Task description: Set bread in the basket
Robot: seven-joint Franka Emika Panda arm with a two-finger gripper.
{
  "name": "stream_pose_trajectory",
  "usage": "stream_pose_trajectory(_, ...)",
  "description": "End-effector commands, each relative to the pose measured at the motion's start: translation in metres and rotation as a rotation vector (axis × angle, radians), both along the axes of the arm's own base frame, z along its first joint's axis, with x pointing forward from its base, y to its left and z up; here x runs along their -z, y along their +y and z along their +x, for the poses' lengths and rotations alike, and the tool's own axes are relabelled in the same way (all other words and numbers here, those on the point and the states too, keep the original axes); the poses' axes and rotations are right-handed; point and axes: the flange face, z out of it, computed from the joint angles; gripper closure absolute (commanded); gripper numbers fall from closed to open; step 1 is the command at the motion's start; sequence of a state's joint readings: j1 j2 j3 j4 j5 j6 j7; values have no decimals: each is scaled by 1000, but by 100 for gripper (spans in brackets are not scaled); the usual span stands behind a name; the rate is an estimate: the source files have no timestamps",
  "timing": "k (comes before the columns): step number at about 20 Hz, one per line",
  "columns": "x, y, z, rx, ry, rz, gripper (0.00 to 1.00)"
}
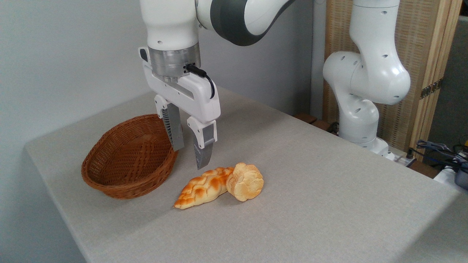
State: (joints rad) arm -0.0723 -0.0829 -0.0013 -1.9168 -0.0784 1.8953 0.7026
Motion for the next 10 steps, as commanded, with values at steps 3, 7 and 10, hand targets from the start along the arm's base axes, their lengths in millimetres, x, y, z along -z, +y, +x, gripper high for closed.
stream_pose_trajectory(3, 0, -2, -2, 9, 43, 2, 0)
stream_pose_trajectory(7, 7, -2, -4, 24, 58, 8, 0)
stream_pose_trajectory(10, 22, 0, -16, 29, 97, 21, 0)
